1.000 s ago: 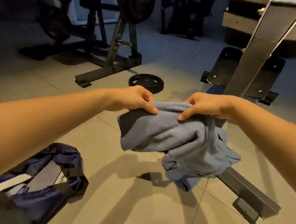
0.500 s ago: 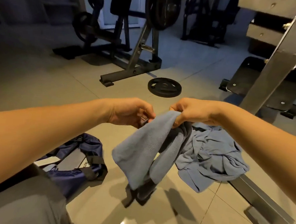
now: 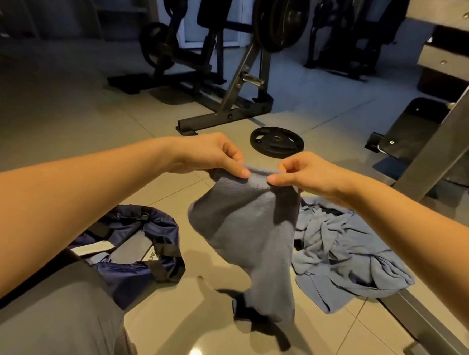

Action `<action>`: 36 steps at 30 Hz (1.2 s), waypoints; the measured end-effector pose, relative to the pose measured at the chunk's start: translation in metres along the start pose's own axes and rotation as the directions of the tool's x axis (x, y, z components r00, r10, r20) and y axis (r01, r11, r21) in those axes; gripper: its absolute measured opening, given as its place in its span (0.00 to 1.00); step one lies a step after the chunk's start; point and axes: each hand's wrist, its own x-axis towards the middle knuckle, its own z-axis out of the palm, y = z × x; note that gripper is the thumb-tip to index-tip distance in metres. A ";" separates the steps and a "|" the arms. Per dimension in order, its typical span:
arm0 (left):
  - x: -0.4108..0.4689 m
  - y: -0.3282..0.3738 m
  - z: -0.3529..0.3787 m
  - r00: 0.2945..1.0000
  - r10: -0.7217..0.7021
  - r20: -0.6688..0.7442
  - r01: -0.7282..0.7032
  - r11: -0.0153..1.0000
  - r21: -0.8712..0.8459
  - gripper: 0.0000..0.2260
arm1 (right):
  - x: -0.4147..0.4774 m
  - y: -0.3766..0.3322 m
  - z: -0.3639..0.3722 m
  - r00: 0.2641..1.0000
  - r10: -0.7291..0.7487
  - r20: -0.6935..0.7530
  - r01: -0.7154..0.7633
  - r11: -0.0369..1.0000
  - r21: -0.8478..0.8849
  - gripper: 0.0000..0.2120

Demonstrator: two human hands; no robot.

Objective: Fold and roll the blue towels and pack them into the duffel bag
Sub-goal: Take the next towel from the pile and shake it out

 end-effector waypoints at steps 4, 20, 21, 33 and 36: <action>-0.005 -0.013 -0.012 0.997 -0.064 -0.045 0.058 0.992 -0.111 0.09 | 0.002 0.013 -0.008 0.992 -0.018 -0.123 0.016 1.000 -0.015 0.11; -0.024 -0.065 -0.024 0.671 -0.195 -0.716 0.167 0.980 -0.111 0.09 | -0.012 0.018 -0.001 0.994 0.089 0.059 -0.102 0.955 0.279 0.11; -0.030 -0.072 -0.022 0.713 -0.189 -0.675 0.247 0.969 -0.010 0.09 | -0.013 0.014 0.000 0.996 0.074 0.050 -0.086 0.949 0.304 0.12; -0.043 -0.024 0.027 0.997 -0.029 -0.074 0.021 0.994 -0.108 0.05 | 0.012 -0.042 0.038 0.993 -0.117 0.010 0.115 0.987 0.114 0.11; -0.042 -0.034 0.022 0.998 -0.029 -0.064 0.023 0.996 -0.086 0.08 | 0.013 -0.036 0.042 0.995 -0.073 0.070 0.065 0.993 0.103 0.10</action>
